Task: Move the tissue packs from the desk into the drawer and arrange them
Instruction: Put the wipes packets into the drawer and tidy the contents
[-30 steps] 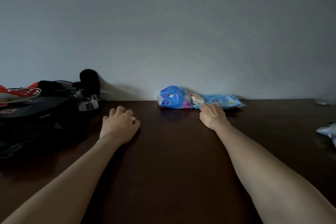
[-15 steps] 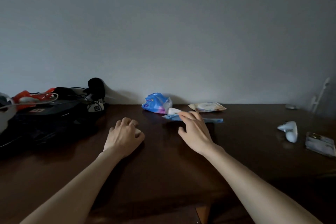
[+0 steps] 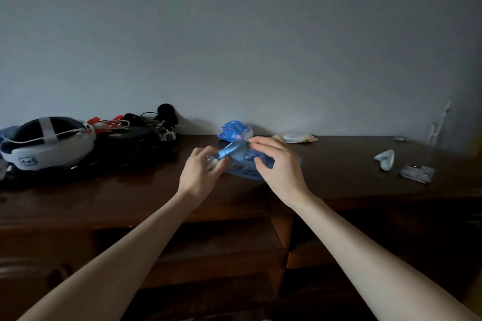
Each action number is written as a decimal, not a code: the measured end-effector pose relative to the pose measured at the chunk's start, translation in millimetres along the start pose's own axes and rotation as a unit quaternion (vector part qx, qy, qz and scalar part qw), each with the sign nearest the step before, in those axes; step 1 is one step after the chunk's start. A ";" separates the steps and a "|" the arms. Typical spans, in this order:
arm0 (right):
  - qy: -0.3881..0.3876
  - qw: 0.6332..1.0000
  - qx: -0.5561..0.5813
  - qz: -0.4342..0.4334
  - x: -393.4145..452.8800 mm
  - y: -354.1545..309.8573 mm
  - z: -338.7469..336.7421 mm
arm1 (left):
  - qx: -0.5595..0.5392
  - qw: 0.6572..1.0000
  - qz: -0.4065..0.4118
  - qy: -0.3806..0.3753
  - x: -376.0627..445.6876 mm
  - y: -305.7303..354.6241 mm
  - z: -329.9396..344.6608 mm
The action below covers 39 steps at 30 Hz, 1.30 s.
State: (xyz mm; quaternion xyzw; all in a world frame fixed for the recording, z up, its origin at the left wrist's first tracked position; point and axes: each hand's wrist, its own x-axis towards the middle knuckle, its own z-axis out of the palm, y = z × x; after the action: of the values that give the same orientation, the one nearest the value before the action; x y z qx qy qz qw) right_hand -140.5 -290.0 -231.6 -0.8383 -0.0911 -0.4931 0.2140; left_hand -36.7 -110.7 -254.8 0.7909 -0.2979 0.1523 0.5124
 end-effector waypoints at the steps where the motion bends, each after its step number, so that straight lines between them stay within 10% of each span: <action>1: 0.002 1.000 0.020 0.012 -5.1 -8.8 -5.7 | -0.022 1.000 0.002 0.011 -6.2 6.8 -4.6; 10: -0.178 0.945 0.086 0.260 -59.6 -52.8 -33.6 | -0.258 0.965 -0.013 -0.044 -90.8 53.8 -37.0; 17: -0.214 0.910 0.170 0.312 -167.3 -57.9 -4.0 | -0.216 0.936 -0.277 -0.006 -174.7 -12.1 -30.0; 22: -0.280 0.877 0.230 0.315 -279.4 -39.7 32.5 | -0.394 0.662 -0.620 -0.148 -268.2 -109.1 -0.5; 25: -0.326 0.869 0.238 0.285 -322.9 -30.7 59.9 | -0.442 0.598 -0.646 -0.174 -309.5 -154.4 22.9; 30: -0.387 0.768 0.308 0.408 -366.5 -11.9 95.0 | -0.335 0.658 -0.650 -0.179 -341.1 -188.0 56.3; 35: -0.477 0.657 0.006 0.584 -433.9 12.6 126.7 | -0.238 0.732 -0.636 -0.055 -364.3 -221.0 62.7; 39: -0.543 0.558 -0.022 0.627 -488.9 13.3 145.3 | -0.187 0.764 -0.615 -0.051 -378.4 -229.5 63.6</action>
State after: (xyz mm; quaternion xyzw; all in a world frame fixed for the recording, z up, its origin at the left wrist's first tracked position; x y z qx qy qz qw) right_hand -264.2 -208.2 -719.7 -0.7973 0.3695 0.3125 0.3609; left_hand -190.5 19.5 -654.0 0.6998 0.2039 -0.2950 0.6178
